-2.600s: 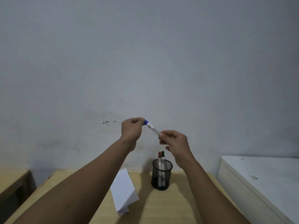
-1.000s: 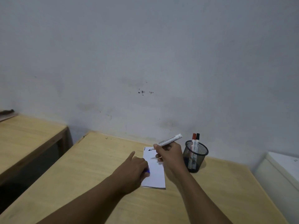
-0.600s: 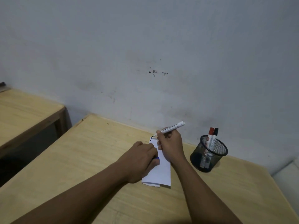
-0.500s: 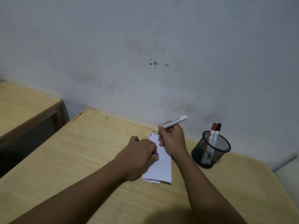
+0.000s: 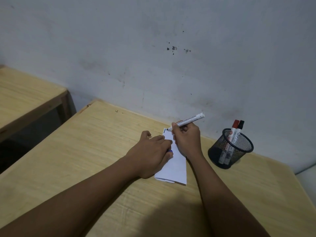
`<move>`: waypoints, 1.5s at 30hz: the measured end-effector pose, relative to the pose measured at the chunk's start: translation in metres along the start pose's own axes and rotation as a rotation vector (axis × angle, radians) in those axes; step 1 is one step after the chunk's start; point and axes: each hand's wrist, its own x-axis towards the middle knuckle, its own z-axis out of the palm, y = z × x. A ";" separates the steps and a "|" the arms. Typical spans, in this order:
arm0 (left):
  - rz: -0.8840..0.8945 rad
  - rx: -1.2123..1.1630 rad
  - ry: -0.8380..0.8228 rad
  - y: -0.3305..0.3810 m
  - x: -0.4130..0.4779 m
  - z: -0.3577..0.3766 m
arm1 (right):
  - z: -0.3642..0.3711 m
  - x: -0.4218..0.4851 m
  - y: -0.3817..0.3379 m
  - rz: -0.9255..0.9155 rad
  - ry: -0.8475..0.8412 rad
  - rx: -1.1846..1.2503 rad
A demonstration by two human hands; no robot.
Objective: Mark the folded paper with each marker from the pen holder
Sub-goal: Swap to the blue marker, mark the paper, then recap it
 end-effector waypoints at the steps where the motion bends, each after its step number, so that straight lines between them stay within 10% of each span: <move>1: 0.003 0.001 -0.003 0.000 0.000 0.000 | 0.000 0.000 0.000 -0.001 0.002 -0.006; 27: -0.016 -0.004 0.005 0.000 0.000 0.001 | -0.001 -0.002 -0.002 -0.039 -0.078 -0.153; 37: -0.088 -0.112 -0.013 0.004 0.000 -0.006 | -0.031 -0.019 -0.043 0.039 -0.025 0.295; 45: -0.210 -0.437 0.345 0.054 0.006 -0.066 | -0.102 -0.064 -0.098 -0.020 0.053 0.419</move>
